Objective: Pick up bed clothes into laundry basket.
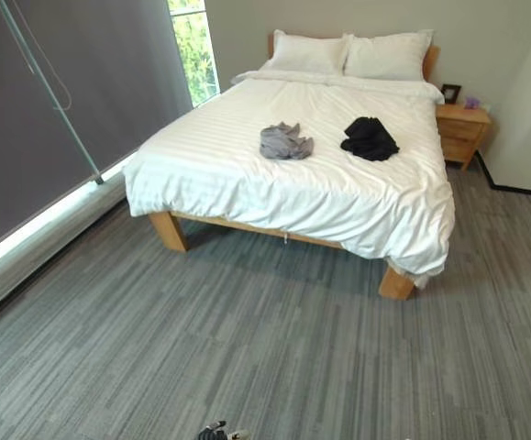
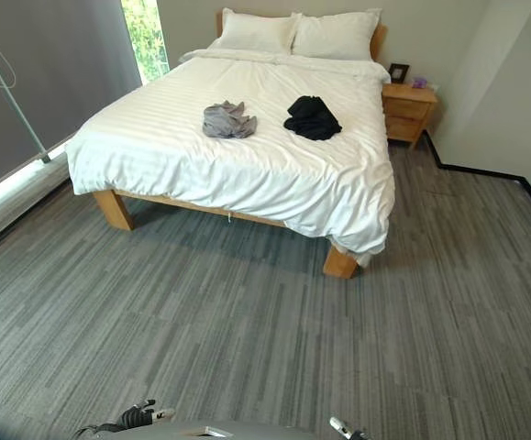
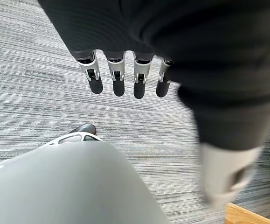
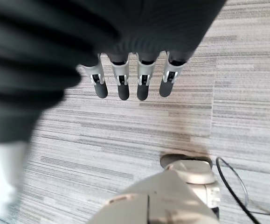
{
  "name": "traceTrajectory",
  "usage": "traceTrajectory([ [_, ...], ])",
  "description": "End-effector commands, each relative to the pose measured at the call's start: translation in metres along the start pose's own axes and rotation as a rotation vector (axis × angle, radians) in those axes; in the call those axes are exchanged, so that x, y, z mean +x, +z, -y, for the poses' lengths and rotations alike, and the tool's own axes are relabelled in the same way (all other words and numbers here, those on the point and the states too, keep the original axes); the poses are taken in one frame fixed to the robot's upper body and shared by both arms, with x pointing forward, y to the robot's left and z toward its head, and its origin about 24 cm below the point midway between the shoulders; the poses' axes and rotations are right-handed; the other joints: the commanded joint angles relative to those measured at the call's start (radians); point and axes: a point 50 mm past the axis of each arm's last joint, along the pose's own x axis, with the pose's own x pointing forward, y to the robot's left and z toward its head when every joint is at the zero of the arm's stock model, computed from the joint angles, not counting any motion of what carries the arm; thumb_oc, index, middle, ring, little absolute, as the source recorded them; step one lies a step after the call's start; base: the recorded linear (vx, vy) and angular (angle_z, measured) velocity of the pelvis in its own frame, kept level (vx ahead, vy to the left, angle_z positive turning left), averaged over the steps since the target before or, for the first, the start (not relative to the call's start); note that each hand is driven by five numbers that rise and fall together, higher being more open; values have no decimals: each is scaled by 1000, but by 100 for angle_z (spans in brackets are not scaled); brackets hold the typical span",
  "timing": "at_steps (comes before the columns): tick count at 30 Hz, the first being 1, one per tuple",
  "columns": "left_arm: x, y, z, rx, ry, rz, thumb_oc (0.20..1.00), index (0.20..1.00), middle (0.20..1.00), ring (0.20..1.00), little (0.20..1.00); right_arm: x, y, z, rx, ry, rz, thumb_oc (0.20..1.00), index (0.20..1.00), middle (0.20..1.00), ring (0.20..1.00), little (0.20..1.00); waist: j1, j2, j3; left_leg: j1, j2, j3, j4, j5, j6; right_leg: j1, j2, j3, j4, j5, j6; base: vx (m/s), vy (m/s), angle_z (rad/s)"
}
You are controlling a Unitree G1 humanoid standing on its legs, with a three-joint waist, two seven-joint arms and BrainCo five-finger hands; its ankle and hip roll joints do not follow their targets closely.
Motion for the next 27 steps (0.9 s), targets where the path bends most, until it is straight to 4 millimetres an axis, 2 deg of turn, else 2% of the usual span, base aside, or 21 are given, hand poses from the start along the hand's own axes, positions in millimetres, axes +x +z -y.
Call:
traceTrajectory([
  [1, 6, 26, 22, 14, -77, 60, 1000, 1000, 1000, 1000, 1000, 3, 16, 3, 12, -3, 36, 1000, 1000, 1000, 1000, 1000, -12, -3, 45, 71, 5, -35, -19, -38, -53, 33, -97, -65, -171, 207, 107, 0, 0, 0],
  [9, 7, 21, 24, -2, -86, 19, 1000, 1000, 1000, 1000, 1000, 2, 14, 15, 0, -30, 7, 1000, 1000, 1000, 1000, 1000, -16, 0, 37, 80, 7, -37, -19, -42, -56, 43, -97, -71, -166, 201, 103, 21, -1, 1],
  [10, 8, 35, 20, 5, -66, 70, 1000, 1000, 1000, 1000, 1000, 3, 25, 20, 80, -55, 51, 1000, 1000, 1000, 1000, 1000, -18, 1, 32, 84, 9, -36, -19, -45, -58, 47, -97, -72, -165, 199, 104, 36, -4, -1],
  [11, 8, 35, 20, 5, -66, 70, 1000, 1000, 1000, 1000, 1000, 3, 25, 20, 80, -55, 51, 1000, 1000, 1000, 1000, 1000, -18, 1, 32, 84, 9, -36, -19, -45, -58, 47, -97, -72, -165, 199, 104, 45, -4, -3],
  [13, 9, 48, 12, -49, -24, 122, 1000, 1000, 1000, 1000, 1000, 4, 40, 25, 168, -68, 116, 1000, 1000, 1000, 1000, 1000, -18, 1, 31, 85, 9, -37, -19, -44, -59, 51, -97, -72, -167, 200, 104, 25, -2, -3],
  [14, 8, 67, 3, -52, 18, 198, 1000, 1000, 1000, 1000, 1000, 3, 60, 31, 223, -85, 203, 1000, 1000, 1000, 1000, 1000, -20, 4, 29, 86, 9, -39, -19, -44, -61, 54, -96, -74, -169, 200, 105, 0, 0, 0],
  [15, 8, 67, 3, -52, 18, 198, 1000, 1000, 1000, 1000, 1000, 3, 60, 31, 223, -85, 203, 1000, 1000, 1000, 1000, 1000, -20, 4, 30, 86, 9, -39, -19, -44, -61, 54, -96, -74, -169, 200, 105, 0, 0, 0],
  [16, 6, 89, -6, -20, 51, 285, 1000, 1000, 1000, 1000, 1000, 1, 78, 39, 256, -105, 279, 1000, 1000, 1000, 1000, 1000, -21, 7, 30, 85, 9, -40, -19, -42, -63, 54, -95, -76, -169, 200, 107, 0, 0, 0],
  [17, 6, 89, -6, -20, 51, 285, 1000, 1000, 1000, 1000, 1000, 1, 77, 39, 256, -105, 279, 1000, 1000, 1000, 1000, 1000, -21, 7, 30, 85, 9, -40, -19, -42, -63, 54, -95, -76, -169, 200, 107, 0, 0, 0],
  [18, 0, 115, -19, -10, 98, 398, 1000, 1000, 1000, 1000, 1000, -6, 108, 45, 258, -109, 419, 1000, 1000, 1000, 1000, 1000, -23, 9, 31, 82, 10, -40, -19, -39, -64, 51, -95, -77, -167, 201, 109, 1, 2, 4],
  [19, 0, 114, -19, -10, 98, 397, 1000, 1000, 1000, 1000, 1000, -6, 108, 45, 258, -109, 417, 1000, 1000, 1000, 1000, 1000, -23, 9, 30, 82, 10, -40, -19, -39, -64, 51, -95, -78, -167, 201, 109, -1, 3, 3],
  [20, -8, 131, -27, -23, 115, 487, 1000, 1000, 1000, 1000, 1000, -12, 122, 47, 250, -108, 493, 1000, 1000, 1000, 1000, 1000, -24, 9, 33, 82, 11, -41, -19, -37, -65, 51, -95, -78, -167, 202, 110, 0, 0, 0],
  [21, -22, 151, -40, -67, 141, 618, 1000, 1000, 1000, 1000, 1000, -28, 149, 52, 223, -105, 648, 1000, 1000, 1000, 1000, 1000, -25, 11, 37, 80, 12, -42, -19, -35, -65, 48, -96, -78, -165, 203, 112, 0, 0, 0],
  [22, -22, 151, -40, -66, 141, 616, 1000, 1000, 1000, 1000, 1000, -28, 148, 51, 223, -106, 646, 1000, 1000, 1000, 1000, 1000, -25, 11, 36, 80, 12, -42, -19, -35, -65, 48, -96, -79, -165, 203, 112, 0, 0, 0],
  [25, -48, 171, -55, -116, 183, 791, 1000, 1000, 1000, 1000, 1000, -57, 178, 56, 185, -119, 848, 1000, 1000, 1000, 1000, 1000, -24, 12, 43, 76, 12, -45, -19, -34, -63, 43, -98, -80, -159, 203, 114, 0, 0, 0],
  [26, -48, 171, -55, -116, 183, 790, 1000, 1000, 1000, 1000, 1000, -57, 177, 56, 185, -119, 847, 1000, 1000, 1000, 1000, 1000, -24, 12, 42, 76, 12, -45, -19, -34, -63, 43, -98, -81, -159, 203, 114, 0, 0, 0],
  [27, -57, 178, -58, -139, 199, 848, 1000, 1000, 1000, 1000, 1000, -69, 189, 54, 200, -108, 931, 1000, 1000, 1000, 1000, 1000, -23, 13, 46, 74, 12, -46, -19, -33, -63, 42, -98, -81, -157, 202, 114, 0, 0, 0],
])
